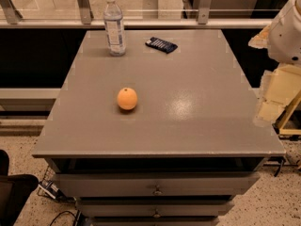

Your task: Pick rxbar blueberry

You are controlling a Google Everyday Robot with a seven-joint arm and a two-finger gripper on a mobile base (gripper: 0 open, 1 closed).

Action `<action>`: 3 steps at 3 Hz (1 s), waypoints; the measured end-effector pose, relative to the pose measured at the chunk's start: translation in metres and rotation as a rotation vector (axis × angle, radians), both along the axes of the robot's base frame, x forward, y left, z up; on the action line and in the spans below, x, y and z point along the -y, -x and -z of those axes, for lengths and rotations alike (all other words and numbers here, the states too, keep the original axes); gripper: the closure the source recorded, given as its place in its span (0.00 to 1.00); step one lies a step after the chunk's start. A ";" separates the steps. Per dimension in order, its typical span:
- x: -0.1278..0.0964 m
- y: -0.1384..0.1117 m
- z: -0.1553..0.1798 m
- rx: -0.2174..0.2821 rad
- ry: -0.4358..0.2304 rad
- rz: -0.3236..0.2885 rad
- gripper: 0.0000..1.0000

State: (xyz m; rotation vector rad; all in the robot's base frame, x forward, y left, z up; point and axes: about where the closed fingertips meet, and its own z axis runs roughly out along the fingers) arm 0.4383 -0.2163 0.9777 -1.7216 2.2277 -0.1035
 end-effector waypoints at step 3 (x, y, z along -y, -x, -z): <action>0.004 -0.077 -0.031 0.194 -0.243 0.064 0.00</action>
Offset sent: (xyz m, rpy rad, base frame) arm 0.0897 -0.0145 0.0338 0.2631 -0.1882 -0.1139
